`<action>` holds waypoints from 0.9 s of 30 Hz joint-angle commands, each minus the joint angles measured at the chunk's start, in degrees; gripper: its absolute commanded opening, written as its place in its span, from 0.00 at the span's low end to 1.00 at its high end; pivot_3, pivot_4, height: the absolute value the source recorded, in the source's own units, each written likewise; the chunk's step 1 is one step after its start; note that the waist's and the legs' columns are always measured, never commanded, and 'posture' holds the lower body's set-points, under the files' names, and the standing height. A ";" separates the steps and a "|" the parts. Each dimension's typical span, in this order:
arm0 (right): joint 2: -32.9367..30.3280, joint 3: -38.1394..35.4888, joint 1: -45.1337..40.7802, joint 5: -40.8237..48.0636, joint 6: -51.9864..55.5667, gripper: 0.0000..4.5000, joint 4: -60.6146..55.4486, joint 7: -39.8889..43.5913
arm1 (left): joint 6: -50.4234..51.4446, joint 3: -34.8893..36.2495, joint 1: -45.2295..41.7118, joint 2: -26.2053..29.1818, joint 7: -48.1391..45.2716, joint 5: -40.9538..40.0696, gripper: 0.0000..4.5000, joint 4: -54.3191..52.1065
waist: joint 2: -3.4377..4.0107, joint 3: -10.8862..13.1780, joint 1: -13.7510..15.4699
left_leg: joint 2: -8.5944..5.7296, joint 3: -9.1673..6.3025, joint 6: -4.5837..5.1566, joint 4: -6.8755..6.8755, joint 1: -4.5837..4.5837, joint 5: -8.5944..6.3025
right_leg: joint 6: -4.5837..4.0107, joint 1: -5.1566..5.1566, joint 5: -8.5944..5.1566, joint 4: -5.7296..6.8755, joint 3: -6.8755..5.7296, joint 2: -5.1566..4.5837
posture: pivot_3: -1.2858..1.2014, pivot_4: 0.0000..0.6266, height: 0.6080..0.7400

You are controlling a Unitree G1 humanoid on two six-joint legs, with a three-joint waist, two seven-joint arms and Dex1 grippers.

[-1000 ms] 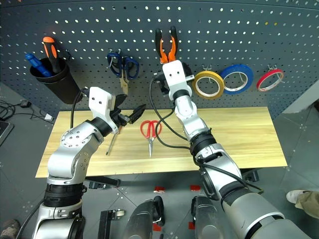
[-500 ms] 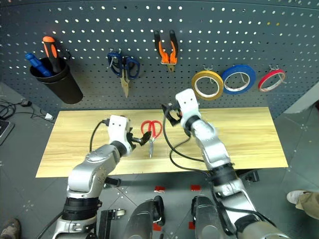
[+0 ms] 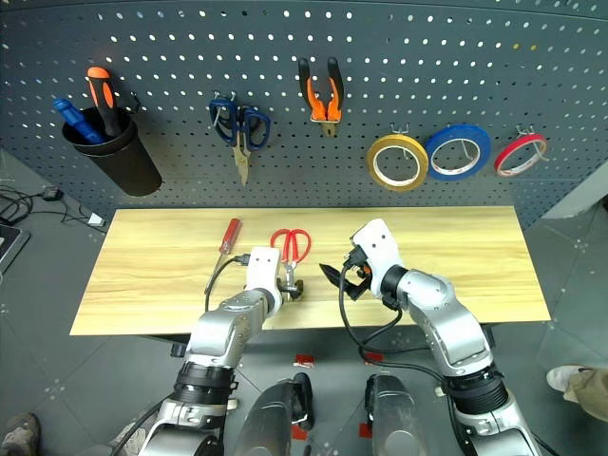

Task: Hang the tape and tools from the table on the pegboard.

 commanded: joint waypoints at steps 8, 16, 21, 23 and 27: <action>-2.09 0.23 1.93 1.85 1.11 1.00 -4.15 1.64 | -2.80 1.71 -2.64 -1.67 0.72 1.36 0.87 12.30 | -0.02 -0.03 -0.06 | 0.01 -0.01 0.00 0.00 0.06 0.00 | 0.00 0.06 0.00 0.02 -0.01 -0.01 | 0.43 0.51 1.00; -3.53 0.92 1.69 0.67 0.83 1.00 -5.42 1.82 | -6.39 3.92 -6.71 -1.73 -5.07 -0.24 0.31 22.47 | 0.19 -0.26 0.02 | 0.00 -0.06 0.21 0.04 0.20 -0.12 | 0.29 0.24 -0.16 0.04 -0.08 -0.03 | 0.42 0.51 1.00; -4.20 1.02 1.81 0.53 0.92 1.00 -6.20 1.60 | -8.39 2.80 -6.81 -0.84 -7.66 0.93 0.07 23.40 | 0.18 -0.30 -0.02 | -0.03 -0.05 0.22 0.05 0.20 -0.13 | 0.30 0.25 -0.15 0.03 -0.06 -0.07 | 0.42 0.51 1.00; -4.47 1.02 1.90 0.33 0.87 1.00 -6.91 1.46 | -8.96 1.95 -5.26 -0.15 -8.55 1.41 0.07 20.55 | 0.18 -0.30 -0.06 | -0.02 -0.06 0.22 0.03 0.21 -0.12 | 0.29 0.25 -0.15 0.03 -0.08 -0.06 | 0.42 0.51 1.00; -4.51 1.05 2.50 -1.16 -1.24 1.00 -8.15 -0.05 | -11.69 0.42 -0.80 1.48 -10.18 1.93 0.07 11.94 | 0.17 -0.30 -0.40 | -0.01 -0.04 0.18 0.01 0.20 -0.13 | 0.25 0.24 -0.12 0.00 -0.06 -0.07 | 0.42 0.50 1.00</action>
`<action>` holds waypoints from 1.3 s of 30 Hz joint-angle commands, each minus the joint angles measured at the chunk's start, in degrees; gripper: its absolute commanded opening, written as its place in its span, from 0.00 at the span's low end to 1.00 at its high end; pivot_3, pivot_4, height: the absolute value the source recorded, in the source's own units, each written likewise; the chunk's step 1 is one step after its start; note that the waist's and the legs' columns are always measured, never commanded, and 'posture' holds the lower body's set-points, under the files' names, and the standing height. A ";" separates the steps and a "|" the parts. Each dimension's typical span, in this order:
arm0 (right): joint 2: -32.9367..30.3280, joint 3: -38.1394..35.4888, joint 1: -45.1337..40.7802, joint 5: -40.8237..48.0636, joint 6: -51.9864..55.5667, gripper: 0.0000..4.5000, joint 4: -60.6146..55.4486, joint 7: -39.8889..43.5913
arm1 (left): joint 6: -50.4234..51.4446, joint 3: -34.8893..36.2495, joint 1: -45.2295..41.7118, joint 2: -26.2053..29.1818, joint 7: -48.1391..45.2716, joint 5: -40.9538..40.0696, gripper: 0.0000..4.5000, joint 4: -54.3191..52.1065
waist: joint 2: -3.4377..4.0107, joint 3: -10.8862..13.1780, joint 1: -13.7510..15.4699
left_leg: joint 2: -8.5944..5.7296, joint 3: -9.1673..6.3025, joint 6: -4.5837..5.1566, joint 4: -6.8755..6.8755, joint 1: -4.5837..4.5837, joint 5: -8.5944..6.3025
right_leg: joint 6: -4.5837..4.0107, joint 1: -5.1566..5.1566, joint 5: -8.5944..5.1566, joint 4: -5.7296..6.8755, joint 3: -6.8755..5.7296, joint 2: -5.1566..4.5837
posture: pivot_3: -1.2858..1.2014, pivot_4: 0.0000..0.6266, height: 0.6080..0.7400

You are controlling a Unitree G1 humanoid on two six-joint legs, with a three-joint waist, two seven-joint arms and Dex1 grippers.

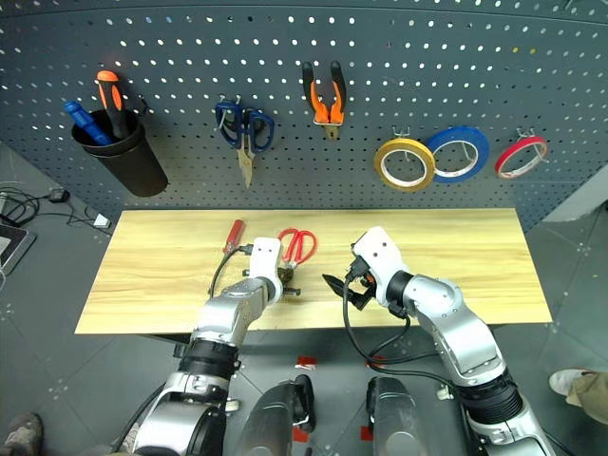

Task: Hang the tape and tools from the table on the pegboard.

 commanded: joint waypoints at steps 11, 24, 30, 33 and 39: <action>-0.79 1.30 6.23 -4.32 -16.01 1.00 -14.46 -2.54 | -20.70 -5.03 20.39 9.55 -6.75 3.67 0.07 -34.39 | -0.18 0.16 -1.21 | 0.05 0.02 -0.23 -0.12 -0.24 0.05 | -0.02 -0.25 -0.01 -0.18 0.01 0.00 | 0.42 0.51 1.00; 2.09 -0.71 3.56 -4.10 -26.65 1.00 -10.10 -2.81 | -29.51 3.12 28.36 13.57 1.05 15.51 0.07 -54.76 | -0.32 0.31 -1.36 | 0.06 0.04 0.07 -0.16 -0.25 -0.16 | 0.00 -0.22 -0.05 -0.36 0.01 0.02 | 0.43 0.50 1.00; 4.76 -0.32 -0.21 -4.19 -26.90 1.00 -7.27 -4.01 | -27.08 5.43 21.30 13.59 0.82 14.21 0.07 -50.61 | -0.32 0.31 -1.23 | 0.06 0.02 0.07 -0.16 -0.26 -0.16 | -0.02 -0.22 -0.04 -0.30 -0.05 0.03 | 0.43 0.49 1.00; 5.94 -0.12 -2.18 -4.45 -27.29 1.00 -5.72 -4.10 | -27.92 5.79 17.77 13.71 0.90 13.84 0.07 -45.53 | -0.33 0.30 -1.24 | 0.05 0.04 0.06 -0.14 -0.25 -0.16 | -0.21 -0.22 0.08 -0.29 -0.04 0.02 | 0.43 0.49 1.00; 6.95 -0.14 -5.39 -5.04 -28.83 1.00 -2.16 -3.66 | -28.39 3.66 12.62 13.70 -0.12 13.59 0.07 -34.65 | -0.33 0.31 -1.35 | 0.06 0.06 -0.03 -0.14 -0.25 -0.10 | -0.26 -0.24 0.11 -0.27 -0.05 0.03 | 0.43 0.49 1.00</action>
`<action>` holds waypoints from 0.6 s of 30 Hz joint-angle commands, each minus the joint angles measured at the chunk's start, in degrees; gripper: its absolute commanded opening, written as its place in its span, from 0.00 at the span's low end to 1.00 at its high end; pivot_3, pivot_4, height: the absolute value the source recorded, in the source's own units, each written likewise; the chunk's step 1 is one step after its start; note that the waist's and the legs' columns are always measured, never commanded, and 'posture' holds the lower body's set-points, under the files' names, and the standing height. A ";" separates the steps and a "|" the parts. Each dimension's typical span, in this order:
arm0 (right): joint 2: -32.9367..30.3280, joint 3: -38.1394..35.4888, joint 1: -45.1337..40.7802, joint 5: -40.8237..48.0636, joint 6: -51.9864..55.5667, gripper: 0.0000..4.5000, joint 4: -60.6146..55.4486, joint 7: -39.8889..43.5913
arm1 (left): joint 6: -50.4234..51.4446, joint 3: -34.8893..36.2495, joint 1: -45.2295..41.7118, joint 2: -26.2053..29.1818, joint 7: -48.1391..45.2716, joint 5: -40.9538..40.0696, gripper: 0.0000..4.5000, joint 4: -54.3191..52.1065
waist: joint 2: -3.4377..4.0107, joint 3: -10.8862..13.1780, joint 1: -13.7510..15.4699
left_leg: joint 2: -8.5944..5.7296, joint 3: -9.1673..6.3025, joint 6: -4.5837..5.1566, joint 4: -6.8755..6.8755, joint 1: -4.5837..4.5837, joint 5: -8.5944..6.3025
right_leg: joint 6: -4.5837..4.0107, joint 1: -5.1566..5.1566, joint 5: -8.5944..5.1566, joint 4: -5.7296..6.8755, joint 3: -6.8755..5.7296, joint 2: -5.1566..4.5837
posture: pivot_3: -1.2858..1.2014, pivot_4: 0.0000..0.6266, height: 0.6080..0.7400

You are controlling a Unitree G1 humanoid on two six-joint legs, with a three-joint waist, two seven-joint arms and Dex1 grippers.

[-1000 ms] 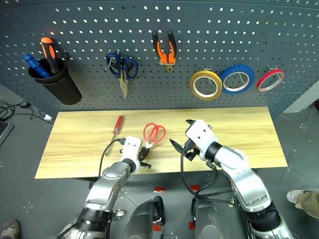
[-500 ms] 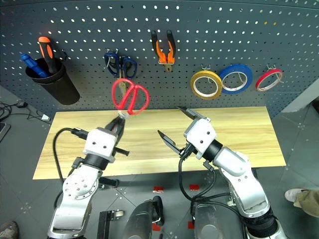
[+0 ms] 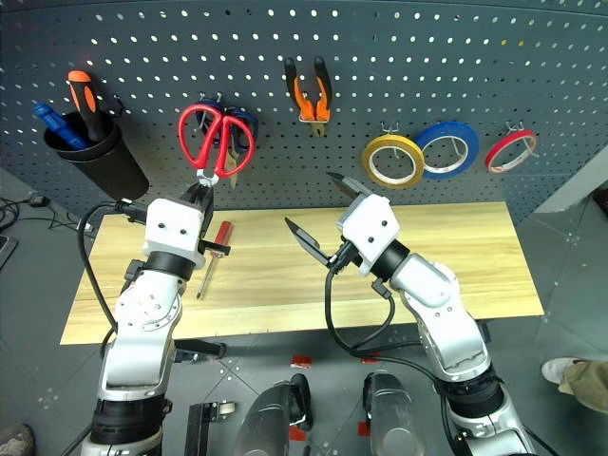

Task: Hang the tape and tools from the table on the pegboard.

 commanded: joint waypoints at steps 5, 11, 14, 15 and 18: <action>1.67 0.48 -2.20 -0.44 -2.63 1.00 0.83 -0.38 | 1.93 -3.50 -4.06 -1.05 -2.54 -0.68 0.42 7.28 | -0.01 -0.01 0.01 | -0.01 0.02 -0.07 0.02 0.00 0.04 | -0.01 0.01 0.00 -0.01 0.01 -0.01 | 0.43 0.49 1.00; 1.27 3.66 -0.28 -3.93 6.77 1.00 1.18 -1.94 | 14.24 -0.61 -0.60 -4.16 -3.98 -6.08 0.84 7.62 | -0.01 -0.02 -0.18 | 0.03 0.03 -0.14 0.01 0.01 0.08 | -0.01 0.00 0.00 0.04 0.02 0.00 | 0.43 0.50 1.00; 2.42 4.94 -0.66 -3.74 17.84 1.00 -0.06 -3.19 | 23.67 3.61 0.41 -5.52 -4.97 -11.14 0.96 7.72 | -0.03 0.01 -0.20 | 0.03 0.05 -0.14 0.04 0.05 0.08 | 0.00 0.02 0.00 0.07 0.05 -0.01 | 0.43 0.51 1.00; 3.23 5.26 -1.33 -3.39 21.65 1.00 -0.80 -3.59 | 25.45 5.11 0.16 -5.32 -5.26 -12.52 0.96 7.80 | -0.09 0.06 -0.19 | 0.02 0.05 -0.14 0.07 0.04 0.08 | 0.00 0.00 0.00 0.10 0.06 -0.01 | 0.43 0.51 1.00; 6.40 5.33 -4.06 -0.97 33.25 1.00 -3.08 -4.30 | 29.58 8.96 -2.39 -1.73 -8.03 -16.38 0.96 10.53 | -0.28 0.22 -0.15 | 0.09 -0.03 -0.20 0.10 0.03 0.12 | -0.01 -0.08 0.00 0.30 0.01 0.02 | 0.43 0.53 1.00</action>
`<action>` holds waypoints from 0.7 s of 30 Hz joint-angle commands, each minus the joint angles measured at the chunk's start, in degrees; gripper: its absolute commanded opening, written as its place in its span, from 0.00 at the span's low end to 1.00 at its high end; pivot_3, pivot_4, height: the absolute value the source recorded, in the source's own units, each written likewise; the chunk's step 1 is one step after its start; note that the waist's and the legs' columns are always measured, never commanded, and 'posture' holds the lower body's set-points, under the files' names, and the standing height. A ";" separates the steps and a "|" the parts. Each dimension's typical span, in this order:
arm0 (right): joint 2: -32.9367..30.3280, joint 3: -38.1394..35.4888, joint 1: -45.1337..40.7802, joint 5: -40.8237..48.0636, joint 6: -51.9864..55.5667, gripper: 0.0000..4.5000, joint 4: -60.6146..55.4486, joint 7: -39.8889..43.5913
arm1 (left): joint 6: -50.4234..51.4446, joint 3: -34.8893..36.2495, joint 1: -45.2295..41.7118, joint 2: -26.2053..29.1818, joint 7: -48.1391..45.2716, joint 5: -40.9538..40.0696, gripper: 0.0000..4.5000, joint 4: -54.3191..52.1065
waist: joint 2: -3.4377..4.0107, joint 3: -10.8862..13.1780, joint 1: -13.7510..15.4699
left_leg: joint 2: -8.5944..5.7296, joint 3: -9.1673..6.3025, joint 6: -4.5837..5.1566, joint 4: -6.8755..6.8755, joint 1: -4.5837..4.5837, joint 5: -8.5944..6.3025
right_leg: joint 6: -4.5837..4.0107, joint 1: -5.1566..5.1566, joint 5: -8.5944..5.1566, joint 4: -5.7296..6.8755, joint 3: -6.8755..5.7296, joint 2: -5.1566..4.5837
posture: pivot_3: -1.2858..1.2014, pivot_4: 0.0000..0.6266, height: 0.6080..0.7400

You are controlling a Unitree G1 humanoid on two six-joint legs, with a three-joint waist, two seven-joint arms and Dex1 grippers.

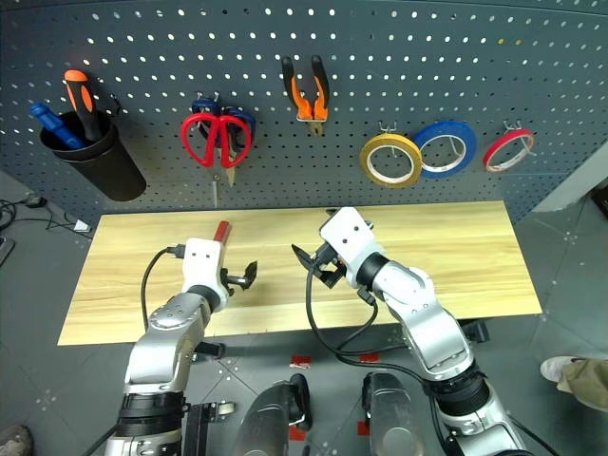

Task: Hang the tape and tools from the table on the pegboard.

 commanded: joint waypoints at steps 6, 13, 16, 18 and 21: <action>6.82 1.25 -9.27 5.25 21.47 1.00 -6.12 -2.27 | 3.39 5.72 -11.58 12.35 -8.66 -6.09 0.96 14.74 | 0.04 0.23 0.15 | -0.05 -0.04 -0.02 0.00 0.01 0.02 | -0.04 -0.01 0.03 0.00 -0.01 -0.02 | 0.43 0.59 1.00; 8.32 2.38 -12.73 6.16 25.75 1.00 -6.00 -3.34 | -3.99 1.47 -23.63 16.93 -12.98 -3.55 0.96 37.64 | -0.12 1.88 0.39 | -0.07 0.05 -0.02 -0.05 -0.06 0.02 | -0.07 -0.11 0.00 -0.10 0.02 -0.05 | 0.43 0.67 1.00; 8.08 2.64 -12.96 6.91 26.71 1.00 -6.43 -3.48 | -6.81 -0.03 -27.72 16.63 -13.69 -2.63 0.96 45.40 | -0.35 2.54 0.34 | -0.07 0.15 -0.02 -0.07 -0.15 0.02 | -0.08 -0.26 -0.02 -0.10 0.09 -0.06 | 0.43 0.68 1.00; 7.85 2.90 -13.01 7.34 27.18 1.00 -6.65 -3.50 | -9.15 -1.56 -30.26 16.31 -13.94 -1.42 0.96 50.83 | -0.41 2.92 0.32 | -0.05 0.17 -0.03 -0.09 -0.18 0.02 | -0.10 -0.32 -0.04 -0.09 0.09 -0.06 | 0.42 0.69 1.00; 7.23 3.49 -13.22 7.97 27.54 1.00 -7.13 -2.83 | -13.34 -4.31 -33.58 16.12 -14.49 0.98 0.96 58.30 | -0.37 3.36 0.14 | -0.04 0.28 -0.03 -0.08 -0.32 0.03 | -0.10 -0.55 -0.04 -0.02 0.18 -0.06 | 0.42 0.70 1.00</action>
